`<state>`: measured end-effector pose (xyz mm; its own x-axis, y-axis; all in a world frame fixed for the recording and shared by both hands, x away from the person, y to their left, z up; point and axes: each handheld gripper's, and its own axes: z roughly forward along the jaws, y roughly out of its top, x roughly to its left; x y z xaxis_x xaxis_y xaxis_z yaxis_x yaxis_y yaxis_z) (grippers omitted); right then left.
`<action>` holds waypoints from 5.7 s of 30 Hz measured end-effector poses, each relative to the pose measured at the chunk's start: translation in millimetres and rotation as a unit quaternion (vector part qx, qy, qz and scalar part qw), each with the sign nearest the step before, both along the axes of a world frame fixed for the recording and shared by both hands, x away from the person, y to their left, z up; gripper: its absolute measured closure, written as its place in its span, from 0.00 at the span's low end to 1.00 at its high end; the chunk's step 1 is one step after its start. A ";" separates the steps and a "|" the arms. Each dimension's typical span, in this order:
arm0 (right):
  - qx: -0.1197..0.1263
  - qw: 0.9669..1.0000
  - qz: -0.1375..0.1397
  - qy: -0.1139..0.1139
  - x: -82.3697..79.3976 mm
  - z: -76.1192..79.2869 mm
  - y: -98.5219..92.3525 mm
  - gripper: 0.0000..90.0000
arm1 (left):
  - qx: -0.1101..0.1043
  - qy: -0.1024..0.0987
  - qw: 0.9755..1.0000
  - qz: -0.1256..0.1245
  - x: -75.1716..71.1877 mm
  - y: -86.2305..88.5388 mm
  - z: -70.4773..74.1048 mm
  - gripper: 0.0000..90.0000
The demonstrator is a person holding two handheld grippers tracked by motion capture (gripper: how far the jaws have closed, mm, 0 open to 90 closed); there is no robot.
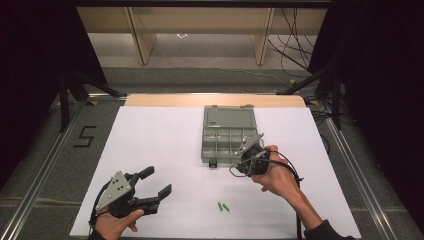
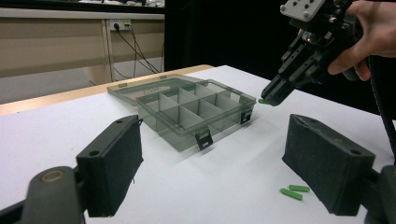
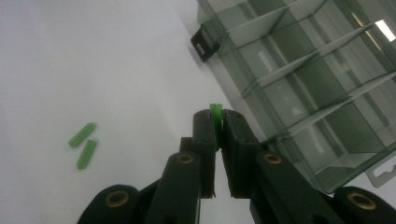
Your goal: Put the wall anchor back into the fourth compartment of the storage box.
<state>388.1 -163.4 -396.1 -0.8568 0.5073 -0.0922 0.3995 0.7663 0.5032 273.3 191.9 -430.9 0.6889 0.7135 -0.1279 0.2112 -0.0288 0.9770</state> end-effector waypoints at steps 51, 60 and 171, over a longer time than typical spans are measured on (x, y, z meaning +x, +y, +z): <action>0.009 0.992 -0.109 -0.057 106.1 -18.4 -36.2 0.93 | -0.003 0.000 1.000 -0.001 -0.3 0.5 0.7 0.21; 0.012 0.990 -0.133 -0.049 113.9 -27.8 -37.5 0.75 | -0.002 0.000 1.000 -0.002 -0.5 0.0 0.2 0.21; -0.061 0.990 0.094 0.084 -57.8 -63.8 47.7 0.93 | 0.000 -0.008 1.000 -0.006 -1.7 -0.7 2.6 0.21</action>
